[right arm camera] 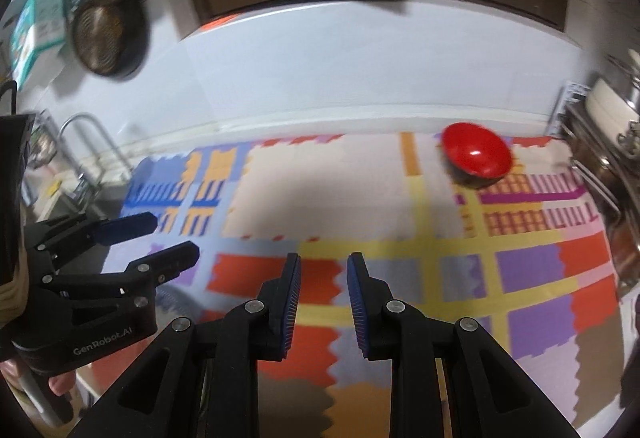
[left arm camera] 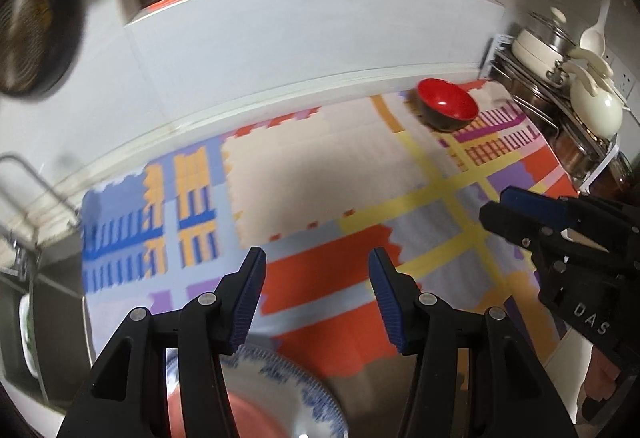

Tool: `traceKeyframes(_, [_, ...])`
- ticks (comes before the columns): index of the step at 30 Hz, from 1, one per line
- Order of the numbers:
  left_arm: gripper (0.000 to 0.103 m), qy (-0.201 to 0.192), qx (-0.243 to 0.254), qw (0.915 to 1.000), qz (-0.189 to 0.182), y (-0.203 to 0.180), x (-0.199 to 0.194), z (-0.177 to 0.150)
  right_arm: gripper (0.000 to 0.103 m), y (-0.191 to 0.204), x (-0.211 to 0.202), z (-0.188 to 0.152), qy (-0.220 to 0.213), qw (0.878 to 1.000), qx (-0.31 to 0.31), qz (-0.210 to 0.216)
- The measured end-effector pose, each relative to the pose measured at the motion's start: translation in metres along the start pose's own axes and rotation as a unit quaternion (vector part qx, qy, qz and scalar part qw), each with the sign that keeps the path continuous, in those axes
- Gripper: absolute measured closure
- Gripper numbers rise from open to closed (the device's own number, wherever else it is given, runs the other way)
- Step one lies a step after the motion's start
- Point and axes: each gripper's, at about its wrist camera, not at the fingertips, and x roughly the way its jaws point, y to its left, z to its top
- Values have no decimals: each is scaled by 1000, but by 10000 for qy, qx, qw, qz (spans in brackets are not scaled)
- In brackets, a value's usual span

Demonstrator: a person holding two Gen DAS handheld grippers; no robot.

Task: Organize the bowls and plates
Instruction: 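Move both grippers toward the red-and-black bowl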

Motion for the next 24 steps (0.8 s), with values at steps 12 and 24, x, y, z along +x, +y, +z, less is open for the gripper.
traceKeyframes(12, [49, 37, 524, 9984, -217, -51, 39, 74, 78, -74, 10, 36, -259, 9979, 478, -362])
traceKeyframes(24, [49, 125, 792, 9962, -348, -86, 86, 133, 78, -135, 39, 65, -410, 9937, 832, -634])
